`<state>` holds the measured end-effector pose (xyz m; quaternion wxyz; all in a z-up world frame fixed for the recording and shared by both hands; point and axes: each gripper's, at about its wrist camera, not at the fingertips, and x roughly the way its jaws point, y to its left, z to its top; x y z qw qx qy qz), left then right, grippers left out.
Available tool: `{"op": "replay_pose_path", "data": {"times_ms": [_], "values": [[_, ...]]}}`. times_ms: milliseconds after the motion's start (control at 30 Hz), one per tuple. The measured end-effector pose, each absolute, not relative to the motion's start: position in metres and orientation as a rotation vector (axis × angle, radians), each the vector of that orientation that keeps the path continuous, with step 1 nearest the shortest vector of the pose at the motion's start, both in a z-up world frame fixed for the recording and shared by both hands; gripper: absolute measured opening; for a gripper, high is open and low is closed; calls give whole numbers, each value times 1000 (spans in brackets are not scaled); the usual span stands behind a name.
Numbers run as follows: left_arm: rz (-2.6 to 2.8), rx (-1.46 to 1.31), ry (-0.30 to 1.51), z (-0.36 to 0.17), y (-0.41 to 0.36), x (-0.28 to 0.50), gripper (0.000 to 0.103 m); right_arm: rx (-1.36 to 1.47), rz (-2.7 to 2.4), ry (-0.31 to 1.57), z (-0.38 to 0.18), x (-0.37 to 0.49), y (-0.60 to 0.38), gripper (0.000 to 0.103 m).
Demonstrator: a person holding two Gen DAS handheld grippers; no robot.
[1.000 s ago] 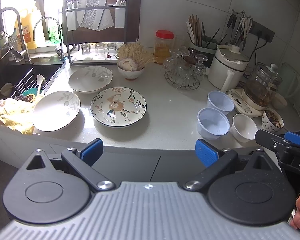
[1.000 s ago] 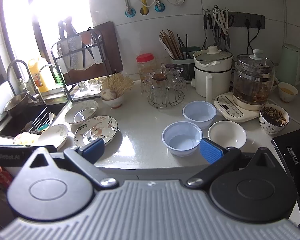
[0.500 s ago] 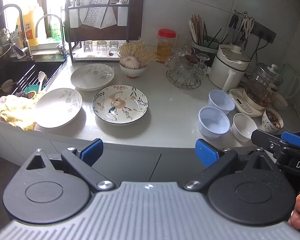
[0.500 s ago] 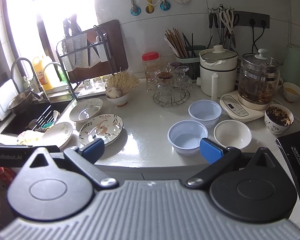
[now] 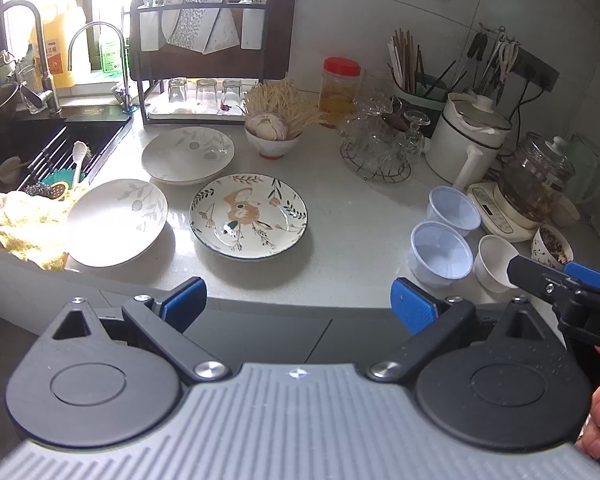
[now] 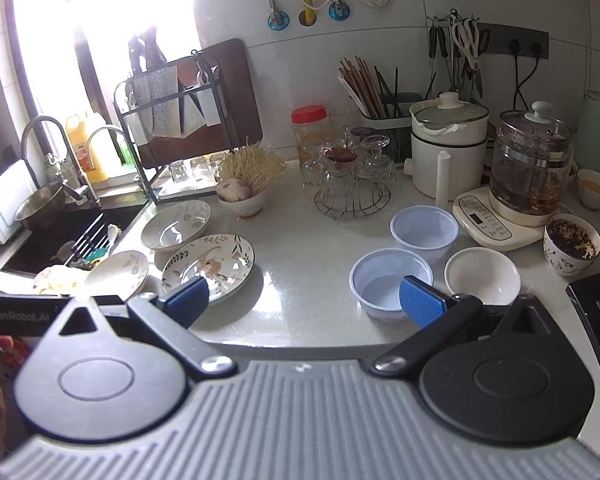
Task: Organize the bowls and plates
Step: 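Move both grippers toward the white leaf-pattern bowl beside the sink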
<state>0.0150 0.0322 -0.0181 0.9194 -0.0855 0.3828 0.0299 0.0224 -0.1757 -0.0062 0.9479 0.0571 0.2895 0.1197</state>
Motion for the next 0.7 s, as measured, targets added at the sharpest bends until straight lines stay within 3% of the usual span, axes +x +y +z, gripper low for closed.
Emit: {"op": "replay_pose_path", "data": {"times_ms": [700], "values": [[-10,-184,828,-14,176,102,100,158,282,665,-9,82,-50,103]]}}
